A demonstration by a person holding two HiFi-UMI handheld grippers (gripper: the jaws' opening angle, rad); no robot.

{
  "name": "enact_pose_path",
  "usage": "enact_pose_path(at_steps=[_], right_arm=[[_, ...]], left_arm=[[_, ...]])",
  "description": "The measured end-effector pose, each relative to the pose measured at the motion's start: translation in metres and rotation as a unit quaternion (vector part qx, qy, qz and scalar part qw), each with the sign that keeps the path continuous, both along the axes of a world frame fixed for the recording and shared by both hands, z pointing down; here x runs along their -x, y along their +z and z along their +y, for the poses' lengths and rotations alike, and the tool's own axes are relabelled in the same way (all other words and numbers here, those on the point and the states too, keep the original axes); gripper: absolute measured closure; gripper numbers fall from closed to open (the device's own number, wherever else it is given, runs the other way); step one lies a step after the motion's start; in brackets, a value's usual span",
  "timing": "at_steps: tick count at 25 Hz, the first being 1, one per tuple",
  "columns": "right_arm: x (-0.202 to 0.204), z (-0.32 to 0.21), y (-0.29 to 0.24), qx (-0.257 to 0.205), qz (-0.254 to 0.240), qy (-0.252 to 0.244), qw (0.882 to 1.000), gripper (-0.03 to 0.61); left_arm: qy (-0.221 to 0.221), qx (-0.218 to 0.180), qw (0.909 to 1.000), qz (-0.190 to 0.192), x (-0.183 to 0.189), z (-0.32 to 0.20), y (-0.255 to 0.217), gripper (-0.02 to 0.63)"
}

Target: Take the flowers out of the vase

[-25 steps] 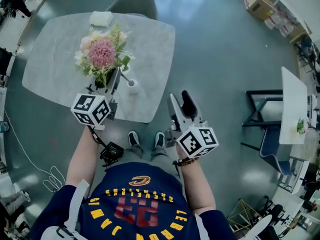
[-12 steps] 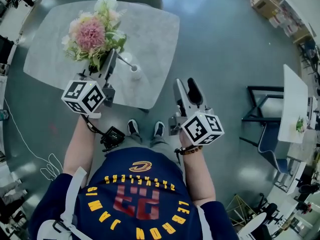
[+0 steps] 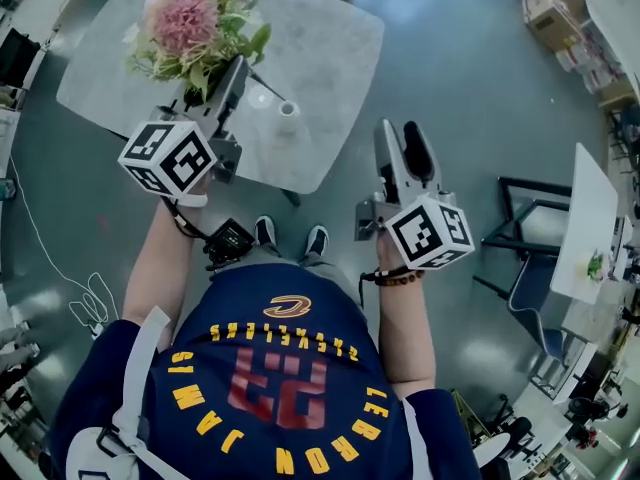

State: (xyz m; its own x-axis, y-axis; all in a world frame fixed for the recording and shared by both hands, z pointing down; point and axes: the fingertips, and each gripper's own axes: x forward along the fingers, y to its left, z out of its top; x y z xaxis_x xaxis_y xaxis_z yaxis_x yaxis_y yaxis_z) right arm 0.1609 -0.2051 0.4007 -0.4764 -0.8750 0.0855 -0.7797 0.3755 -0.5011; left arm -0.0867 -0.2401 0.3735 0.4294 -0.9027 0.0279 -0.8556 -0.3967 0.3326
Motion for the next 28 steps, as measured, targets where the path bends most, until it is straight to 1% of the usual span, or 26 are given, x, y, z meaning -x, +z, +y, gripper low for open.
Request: enact_pose_path(at_steps=[5,7,9,12,16,17,19,24,28], right_arm=[[0.022,-0.003,-0.022,-0.020,0.002,-0.022,1.000,0.322],[0.027,-0.004,-0.028,-0.030,0.010,-0.021,0.999,0.343],[0.028,-0.004,-0.033,-0.040,0.016,-0.020,0.999,0.374],[0.028,-0.004,-0.040,-0.045,0.020,-0.019,0.999,0.423],[0.026,-0.008,-0.049,-0.056,0.015,-0.023,0.998,0.538],[0.027,-0.008,-0.051,-0.057,0.014,-0.025,0.998,0.554],[0.028,-0.009,-0.054,-0.059,0.015,-0.029,0.998,0.563],[0.035,-0.014,-0.050,-0.070,0.028,-0.035,0.997,0.563],[0.033,-0.006,-0.039,-0.058,0.044,-0.040,0.997,0.563]], left_arm=[[-0.012,-0.015,0.9998,0.011,0.013,0.007,-0.017,0.572],[-0.016,-0.020,0.9996,0.014,0.018,0.008,-0.020,0.572],[-0.019,-0.024,0.9994,0.016,0.021,0.011,-0.023,0.572],[-0.028,-0.027,0.9990,0.023,0.024,0.013,-0.029,0.572],[-0.034,-0.030,0.9985,0.032,0.024,0.012,-0.035,0.572],[-0.034,-0.030,0.9984,0.033,0.024,0.012,-0.036,0.572],[-0.035,-0.032,0.9982,0.037,0.023,0.013,-0.040,0.572],[-0.035,-0.045,0.9974,0.044,0.027,0.009,-0.043,0.572],[-0.034,-0.026,0.9977,0.052,0.022,0.019,-0.032,0.572]])
